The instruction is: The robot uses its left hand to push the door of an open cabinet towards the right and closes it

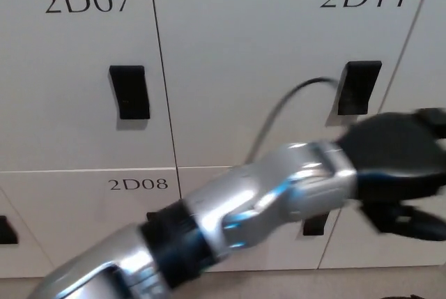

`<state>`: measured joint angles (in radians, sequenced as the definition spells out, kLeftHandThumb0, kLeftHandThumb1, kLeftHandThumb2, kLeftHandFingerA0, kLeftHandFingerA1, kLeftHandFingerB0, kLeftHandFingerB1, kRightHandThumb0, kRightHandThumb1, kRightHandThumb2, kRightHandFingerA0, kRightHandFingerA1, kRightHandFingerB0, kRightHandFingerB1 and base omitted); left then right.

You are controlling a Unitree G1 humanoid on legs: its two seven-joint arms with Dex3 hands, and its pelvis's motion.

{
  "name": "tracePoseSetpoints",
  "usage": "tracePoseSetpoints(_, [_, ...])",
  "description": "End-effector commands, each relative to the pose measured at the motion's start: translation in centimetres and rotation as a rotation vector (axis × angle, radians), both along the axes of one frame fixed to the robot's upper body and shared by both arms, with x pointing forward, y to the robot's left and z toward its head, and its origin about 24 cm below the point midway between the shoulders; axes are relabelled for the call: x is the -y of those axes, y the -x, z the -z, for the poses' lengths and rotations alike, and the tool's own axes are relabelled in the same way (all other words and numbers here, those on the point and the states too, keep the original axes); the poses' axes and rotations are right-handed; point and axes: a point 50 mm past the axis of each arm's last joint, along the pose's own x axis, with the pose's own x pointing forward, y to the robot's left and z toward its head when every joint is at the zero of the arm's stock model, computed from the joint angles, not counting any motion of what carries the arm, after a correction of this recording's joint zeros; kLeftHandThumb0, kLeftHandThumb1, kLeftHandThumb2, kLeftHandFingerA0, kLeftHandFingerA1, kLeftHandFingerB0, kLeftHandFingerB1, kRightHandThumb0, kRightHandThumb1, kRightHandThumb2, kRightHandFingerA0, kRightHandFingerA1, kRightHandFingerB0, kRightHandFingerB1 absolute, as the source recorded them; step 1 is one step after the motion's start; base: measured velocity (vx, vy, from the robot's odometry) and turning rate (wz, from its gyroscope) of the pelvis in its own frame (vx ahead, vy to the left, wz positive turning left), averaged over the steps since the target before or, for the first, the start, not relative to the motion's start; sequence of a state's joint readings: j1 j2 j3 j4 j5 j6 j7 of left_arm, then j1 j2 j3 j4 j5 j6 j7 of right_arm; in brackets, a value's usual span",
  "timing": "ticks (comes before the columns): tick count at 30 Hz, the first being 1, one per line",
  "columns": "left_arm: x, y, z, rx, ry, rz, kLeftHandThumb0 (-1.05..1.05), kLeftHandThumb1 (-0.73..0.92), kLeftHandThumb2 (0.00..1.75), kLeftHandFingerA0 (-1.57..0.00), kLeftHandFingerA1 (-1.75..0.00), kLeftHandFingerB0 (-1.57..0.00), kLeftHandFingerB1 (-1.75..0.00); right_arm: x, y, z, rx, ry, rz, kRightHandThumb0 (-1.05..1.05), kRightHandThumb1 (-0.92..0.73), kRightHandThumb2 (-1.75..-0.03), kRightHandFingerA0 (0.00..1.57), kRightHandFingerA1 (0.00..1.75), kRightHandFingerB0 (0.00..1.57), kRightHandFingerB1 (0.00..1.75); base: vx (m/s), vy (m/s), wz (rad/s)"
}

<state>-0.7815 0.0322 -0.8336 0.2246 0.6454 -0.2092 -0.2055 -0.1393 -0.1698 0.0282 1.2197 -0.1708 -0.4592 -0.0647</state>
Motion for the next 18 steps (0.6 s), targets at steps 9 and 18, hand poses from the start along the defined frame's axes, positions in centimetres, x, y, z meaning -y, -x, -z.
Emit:
tracePoseSetpoints(9, [-15.2,2.9,7.7,-0.357,0.011,-0.357,-0.75,0.92,0.79,-0.09,-0.27,-0.09,-0.25,1.4,-0.4,-0.4,-0.027,0.002,0.022,-0.34,-0.58,-1.13,0.0,0.48,0.0,0.46,0.0,0.0,0.0])
tracePoseSetpoints(18, [-22.7,5.8,10.8,-0.459,0.055,-0.606,-0.82,0.82,1.16,-0.13,-0.45,-0.03,-0.39,1.1,-0.3,-0.1,-0.042,0.011,0.027,-0.64,-0.9,-0.68,0.26,0.33,0.19,0.29,0.0,0.0,0.0])
